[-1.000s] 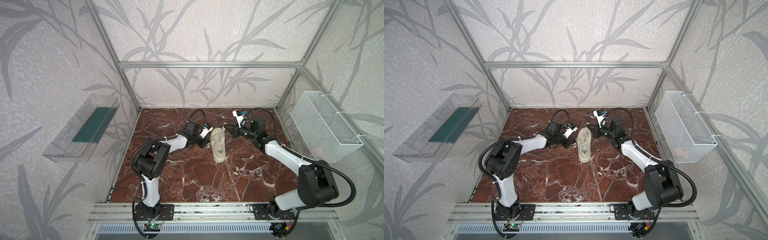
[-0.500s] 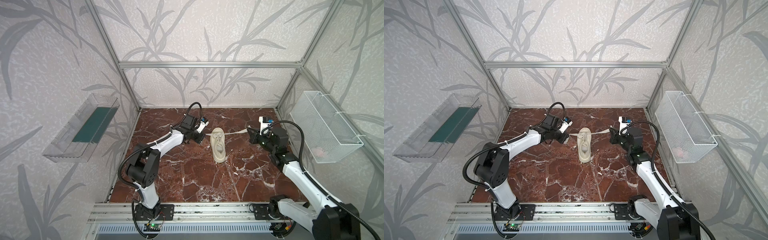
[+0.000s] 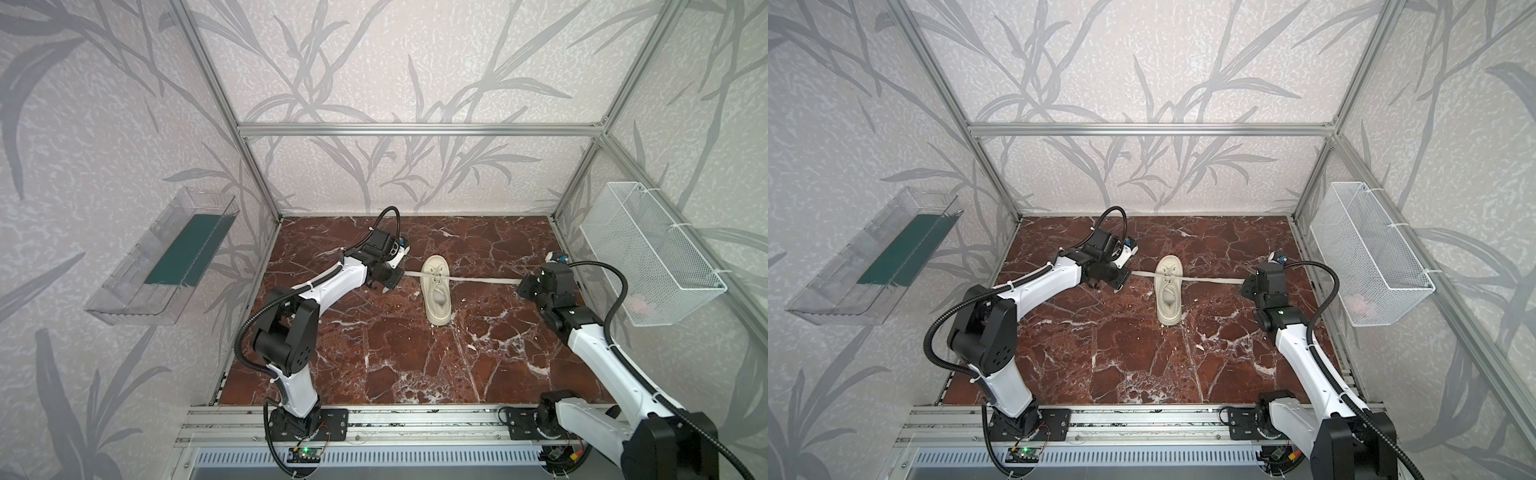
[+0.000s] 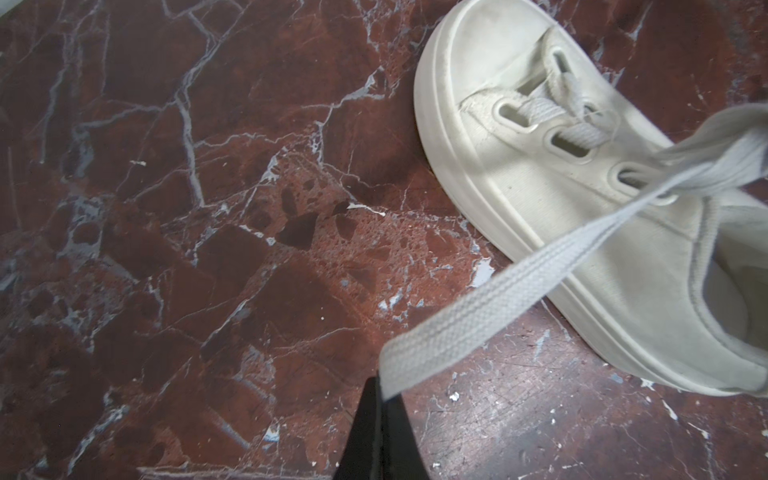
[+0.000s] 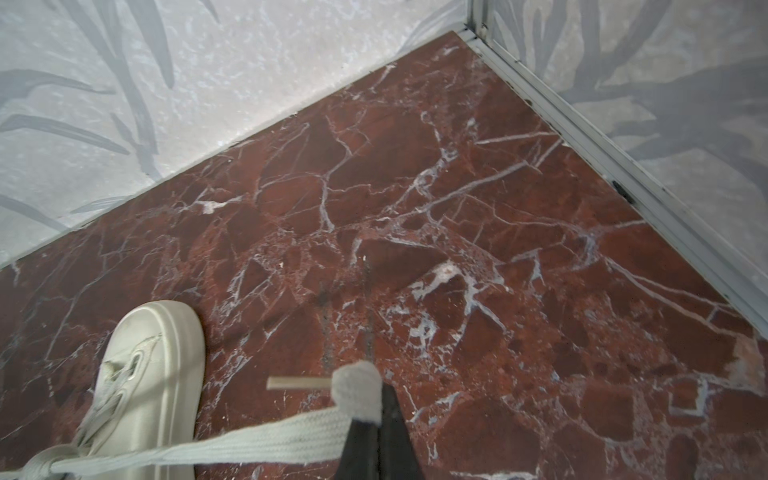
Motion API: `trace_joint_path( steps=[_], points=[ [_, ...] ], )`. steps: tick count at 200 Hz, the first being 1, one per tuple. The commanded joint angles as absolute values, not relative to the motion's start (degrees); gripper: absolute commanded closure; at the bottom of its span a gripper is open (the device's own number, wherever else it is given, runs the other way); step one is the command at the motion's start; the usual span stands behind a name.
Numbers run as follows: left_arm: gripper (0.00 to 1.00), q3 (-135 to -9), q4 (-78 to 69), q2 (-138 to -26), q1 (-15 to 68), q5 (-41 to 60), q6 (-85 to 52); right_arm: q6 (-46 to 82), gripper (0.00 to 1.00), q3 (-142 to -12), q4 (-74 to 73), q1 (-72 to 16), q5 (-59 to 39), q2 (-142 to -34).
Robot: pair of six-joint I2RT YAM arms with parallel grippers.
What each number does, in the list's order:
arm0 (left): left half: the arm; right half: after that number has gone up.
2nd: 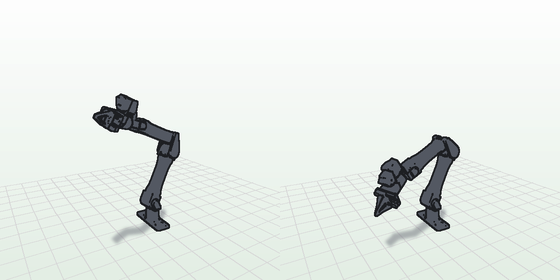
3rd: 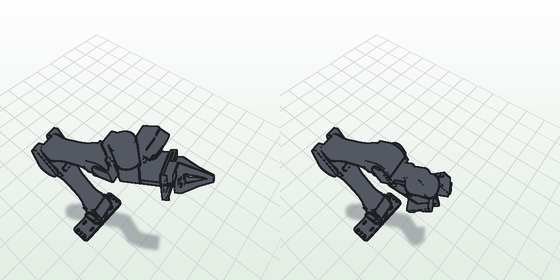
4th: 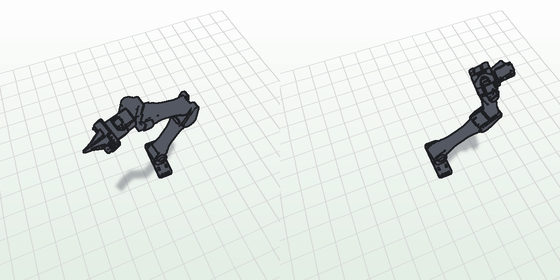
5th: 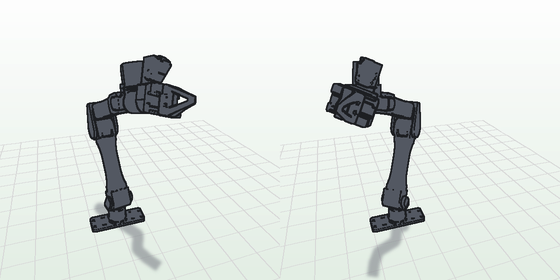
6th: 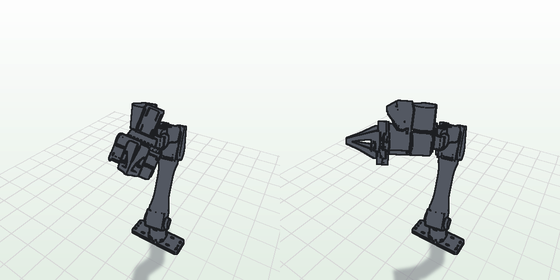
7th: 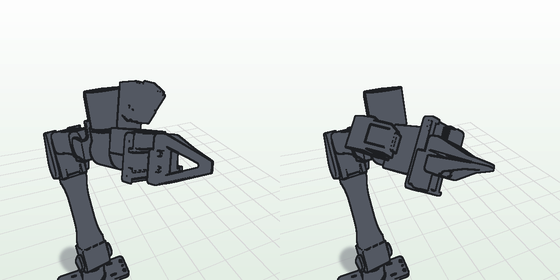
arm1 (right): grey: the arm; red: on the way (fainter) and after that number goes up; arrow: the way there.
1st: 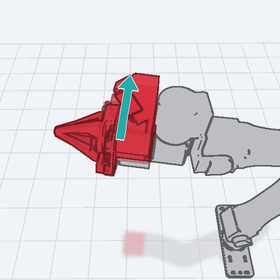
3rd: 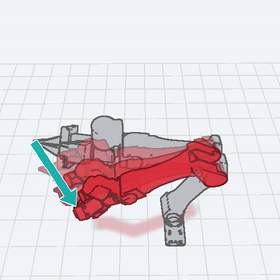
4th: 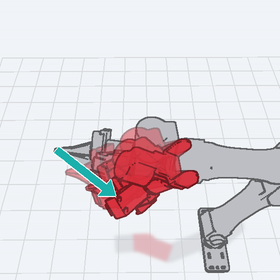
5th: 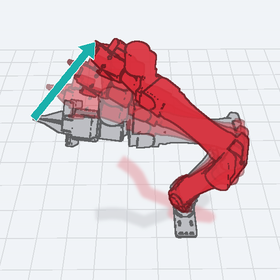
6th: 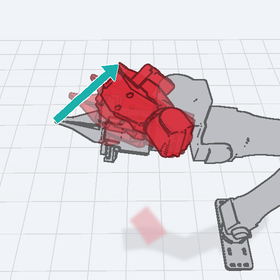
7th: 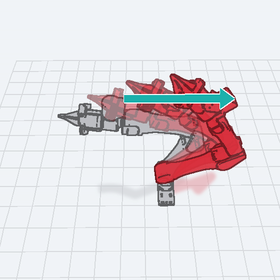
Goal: Tie the shoes
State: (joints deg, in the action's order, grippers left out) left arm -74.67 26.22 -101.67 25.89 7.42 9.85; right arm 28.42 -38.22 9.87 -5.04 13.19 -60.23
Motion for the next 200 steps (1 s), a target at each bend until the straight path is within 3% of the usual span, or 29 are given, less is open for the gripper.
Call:
trace_joint_path(
  steps=[1,75,200],
  points=[
    [1.0,-76.03,28.94,-99.29,25.34,3.1,10.57,32.38,1.0,-37.45,12.71,-3.44,17.25,-61.03],
    [1.0,-77.34,32.6,-97.93,22.4,-0.64,10.2,44.2,1.0,-34.73,18.76,2.25,14.77,-64.15],
    [1.0,-76.05,33.48,-100.53,16.38,0.16,10.87,51.33,1.0,-31.86,23.39,6.16,19.35,-65.48]
  ],
)
